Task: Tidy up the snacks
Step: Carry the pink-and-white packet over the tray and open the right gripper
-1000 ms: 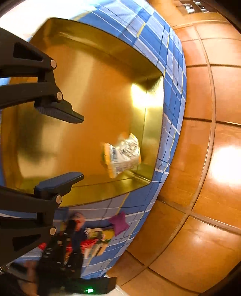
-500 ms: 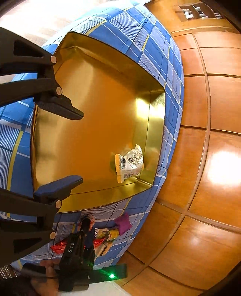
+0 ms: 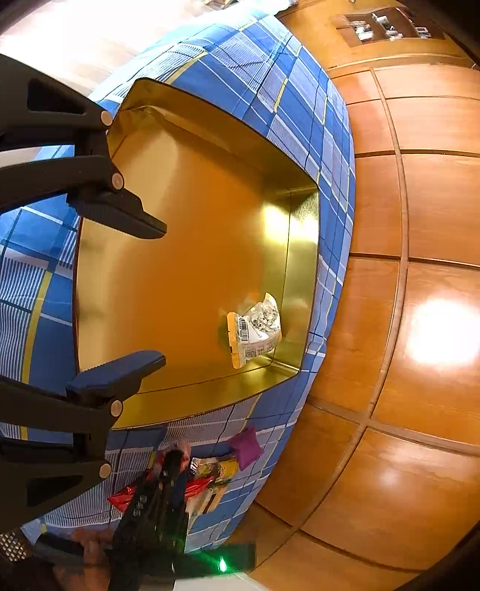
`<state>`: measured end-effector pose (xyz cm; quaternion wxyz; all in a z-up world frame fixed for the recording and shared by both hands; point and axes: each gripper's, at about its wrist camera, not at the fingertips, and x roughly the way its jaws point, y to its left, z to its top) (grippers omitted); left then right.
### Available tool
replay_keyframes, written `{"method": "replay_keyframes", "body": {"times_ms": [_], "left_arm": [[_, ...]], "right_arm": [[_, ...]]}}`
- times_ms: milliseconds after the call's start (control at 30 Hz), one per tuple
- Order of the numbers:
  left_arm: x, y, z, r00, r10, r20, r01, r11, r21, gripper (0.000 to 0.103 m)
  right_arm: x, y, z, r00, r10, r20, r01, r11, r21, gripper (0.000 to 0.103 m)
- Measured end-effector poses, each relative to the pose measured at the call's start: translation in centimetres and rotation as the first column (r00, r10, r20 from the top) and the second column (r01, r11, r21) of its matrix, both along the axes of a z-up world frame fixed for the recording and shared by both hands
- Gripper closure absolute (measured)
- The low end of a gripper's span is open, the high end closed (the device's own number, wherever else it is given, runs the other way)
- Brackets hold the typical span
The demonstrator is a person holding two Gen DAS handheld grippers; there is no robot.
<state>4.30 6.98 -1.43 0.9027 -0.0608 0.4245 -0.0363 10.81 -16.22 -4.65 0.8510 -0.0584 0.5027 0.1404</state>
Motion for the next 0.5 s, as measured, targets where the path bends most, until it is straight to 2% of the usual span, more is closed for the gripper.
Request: {"method": "replay_keyframes", "body": {"times_ms": [100,233,367,500], "left_arm": [[0.0,0.1,0.0,1.000,0.002,0.002,-0.002,1.000,-0.002,0.039],[-0.2,0.2,0.0,1.000,0.002,0.004,-0.002,1.000,0.001,0.038],[-0.2,0.4,-0.1,1.000,0.008,0.000,-0.008,1.000,-0.004,0.038],[-0.4,0.7,-0.2,1.000,0.017,-0.004,-0.017,1.000,-0.004,0.038]], "right_arm": [[-0.9,0.0,1.2,1.000,0.000,0.025,-0.001,1.000,0.031,0.079],[-2.2,0.1,3.6,0.998,-0.004,0.065,-0.004,0.992,0.123,0.079],[-3.2,1.8,6.2,0.993,0.049,0.111,-0.070,0.979,0.193,0.079],[-4.3,4.4,7.4,0.984,0.114,0.139,-0.142,0.968,0.209,0.079]]}}
